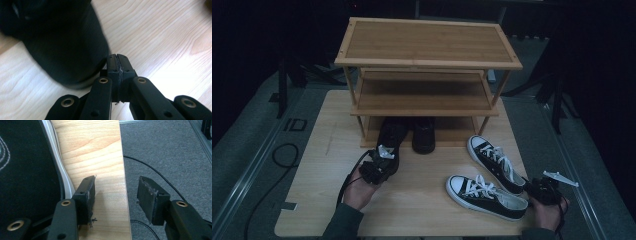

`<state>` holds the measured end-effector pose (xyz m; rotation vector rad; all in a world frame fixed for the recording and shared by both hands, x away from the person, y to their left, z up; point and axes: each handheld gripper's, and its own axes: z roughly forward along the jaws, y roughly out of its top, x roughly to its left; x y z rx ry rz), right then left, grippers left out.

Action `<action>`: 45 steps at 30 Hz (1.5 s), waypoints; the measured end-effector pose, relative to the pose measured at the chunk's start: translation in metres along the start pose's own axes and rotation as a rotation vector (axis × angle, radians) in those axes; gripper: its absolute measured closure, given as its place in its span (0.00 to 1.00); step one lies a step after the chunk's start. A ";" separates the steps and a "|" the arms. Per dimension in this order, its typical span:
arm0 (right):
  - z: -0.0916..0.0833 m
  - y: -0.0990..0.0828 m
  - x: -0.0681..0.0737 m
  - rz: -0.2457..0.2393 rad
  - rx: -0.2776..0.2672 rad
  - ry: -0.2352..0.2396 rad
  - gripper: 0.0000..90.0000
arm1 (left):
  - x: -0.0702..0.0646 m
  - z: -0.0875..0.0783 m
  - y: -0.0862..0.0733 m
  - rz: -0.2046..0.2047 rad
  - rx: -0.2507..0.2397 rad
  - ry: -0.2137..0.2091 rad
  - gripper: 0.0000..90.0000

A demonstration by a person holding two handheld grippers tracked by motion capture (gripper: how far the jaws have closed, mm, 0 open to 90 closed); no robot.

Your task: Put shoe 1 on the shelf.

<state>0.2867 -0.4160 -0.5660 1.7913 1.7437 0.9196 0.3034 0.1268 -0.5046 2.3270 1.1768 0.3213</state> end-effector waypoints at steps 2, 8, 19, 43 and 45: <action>0.000 0.000 0.000 0.000 0.000 0.000 0.53 | 0.004 -0.001 -0.006 -0.011 0.009 0.009 1.00; 0.000 0.000 0.000 0.000 -0.001 -0.001 0.53 | 0.013 -0.002 -0.018 -0.038 0.022 0.026 0.99; 0.000 0.000 0.000 0.001 -0.001 -0.001 0.53 | 0.025 0.001 -0.018 -0.071 0.036 0.069 0.99; 0.000 0.000 0.000 0.001 -0.001 0.000 0.53 | 0.010 0.025 -0.010 -0.038 0.092 0.060 0.97; 0.000 0.000 0.000 0.002 0.000 0.000 0.53 | 0.015 0.027 -0.011 -0.061 0.081 0.073 0.97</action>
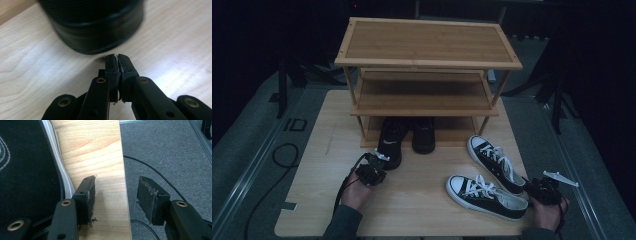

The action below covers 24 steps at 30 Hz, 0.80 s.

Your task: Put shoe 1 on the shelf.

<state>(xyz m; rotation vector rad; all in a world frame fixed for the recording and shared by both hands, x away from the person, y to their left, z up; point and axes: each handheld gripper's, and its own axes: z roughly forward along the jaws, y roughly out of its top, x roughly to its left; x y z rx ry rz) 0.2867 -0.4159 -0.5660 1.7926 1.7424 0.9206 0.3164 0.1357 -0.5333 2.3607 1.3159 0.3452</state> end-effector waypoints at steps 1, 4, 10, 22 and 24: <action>0.000 0.000 0.000 0.000 0.000 0.000 0.53 | 0.003 0.000 0.000 -0.010 -0.001 0.006 0.97; 0.000 0.000 0.000 -0.002 -0.001 -0.001 0.53 | 0.008 0.000 0.002 -0.023 -0.007 0.013 0.97; 0.000 0.000 0.000 -0.002 -0.001 -0.001 0.53 | 0.014 0.004 0.006 -0.043 -0.015 0.024 0.97; 0.000 0.000 0.000 0.000 0.000 0.000 0.53 | 0.015 0.019 0.039 0.001 0.005 0.029 0.97; 0.000 0.000 0.000 0.000 0.000 0.000 0.53 | 0.013 0.022 0.045 0.006 0.012 0.029 0.97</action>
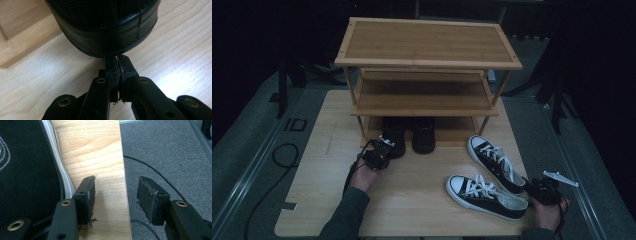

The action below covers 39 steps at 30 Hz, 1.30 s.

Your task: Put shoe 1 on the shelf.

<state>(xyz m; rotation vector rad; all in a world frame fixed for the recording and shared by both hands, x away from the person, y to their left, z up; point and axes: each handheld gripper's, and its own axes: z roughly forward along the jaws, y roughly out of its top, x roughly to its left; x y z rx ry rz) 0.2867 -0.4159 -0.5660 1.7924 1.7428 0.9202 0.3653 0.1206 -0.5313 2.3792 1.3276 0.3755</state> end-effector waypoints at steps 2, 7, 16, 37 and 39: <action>0.000 0.000 0.000 0.000 0.000 0.000 0.53 | -0.002 0.003 0.005 0.005 0.002 -0.004 0.97; 0.000 0.000 0.000 0.001 0.001 0.001 0.53 | -0.005 0.007 0.013 0.010 0.011 -0.011 0.97; 0.000 0.000 0.000 0.000 0.001 0.000 0.53 | -0.008 0.010 0.020 0.024 0.019 -0.024 0.97; 0.000 0.000 0.000 0.000 -0.001 -0.001 0.53 | -0.005 -0.004 0.012 0.009 -0.033 -0.035 0.80; 0.000 0.000 0.000 0.001 0.000 -0.001 0.53 | -0.004 -0.005 0.011 0.010 -0.039 -0.038 0.77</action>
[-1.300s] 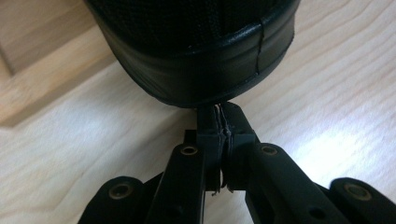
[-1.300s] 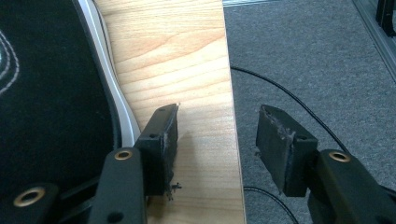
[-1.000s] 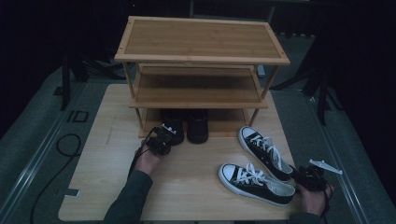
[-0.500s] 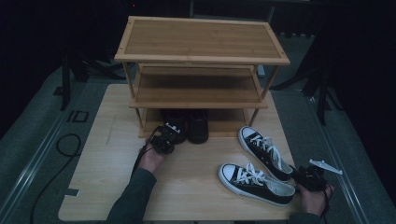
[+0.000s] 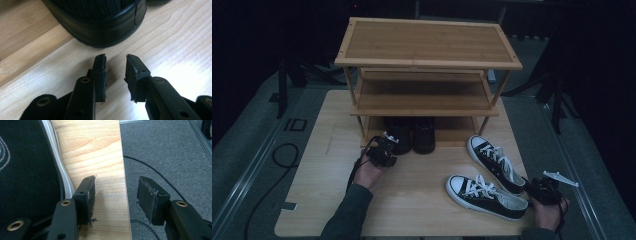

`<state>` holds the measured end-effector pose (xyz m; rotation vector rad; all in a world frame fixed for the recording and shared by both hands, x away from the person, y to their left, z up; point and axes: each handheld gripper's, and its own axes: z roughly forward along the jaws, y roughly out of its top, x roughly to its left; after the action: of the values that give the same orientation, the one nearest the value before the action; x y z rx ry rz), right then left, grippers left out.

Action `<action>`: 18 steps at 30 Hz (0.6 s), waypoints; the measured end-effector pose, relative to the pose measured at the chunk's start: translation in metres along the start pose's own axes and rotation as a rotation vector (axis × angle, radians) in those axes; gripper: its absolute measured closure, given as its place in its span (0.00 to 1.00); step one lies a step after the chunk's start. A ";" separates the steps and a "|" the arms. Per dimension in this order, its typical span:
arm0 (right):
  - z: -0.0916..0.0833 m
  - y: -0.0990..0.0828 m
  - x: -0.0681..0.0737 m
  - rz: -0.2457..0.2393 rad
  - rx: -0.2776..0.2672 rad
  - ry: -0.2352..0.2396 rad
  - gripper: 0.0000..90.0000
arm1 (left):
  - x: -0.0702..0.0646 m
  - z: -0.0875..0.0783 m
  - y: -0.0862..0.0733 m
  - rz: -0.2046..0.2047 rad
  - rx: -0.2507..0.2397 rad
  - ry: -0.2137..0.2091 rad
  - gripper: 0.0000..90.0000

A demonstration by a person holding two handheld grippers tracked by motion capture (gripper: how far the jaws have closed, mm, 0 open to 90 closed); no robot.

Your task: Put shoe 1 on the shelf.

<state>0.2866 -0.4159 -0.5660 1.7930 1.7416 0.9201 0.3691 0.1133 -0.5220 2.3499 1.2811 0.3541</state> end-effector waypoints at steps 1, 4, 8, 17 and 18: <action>0.000 0.000 0.000 0.000 0.000 0.000 0.53 | 0.001 -0.002 -0.003 -0.002 -0.005 -0.004 0.77; 0.000 0.000 0.000 -0.001 0.001 0.001 0.53 | 0.005 -0.007 -0.009 -0.017 -0.012 -0.004 0.73; 0.000 0.000 0.000 -0.002 0.000 0.000 0.53 | 0.007 -0.011 -0.014 -0.036 -0.024 -0.010 0.71; 0.000 0.000 0.000 -0.003 -0.001 -0.001 0.53 | 0.012 -0.022 -0.028 -0.051 -0.044 -0.014 0.67; 0.000 0.000 0.000 -0.003 -0.001 -0.001 0.53 | 0.012 -0.023 -0.029 -0.052 -0.045 -0.016 0.67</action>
<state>0.2866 -0.4158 -0.5660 1.7895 1.7425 0.9181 0.3450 0.1429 -0.5163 2.2724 1.3109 0.3435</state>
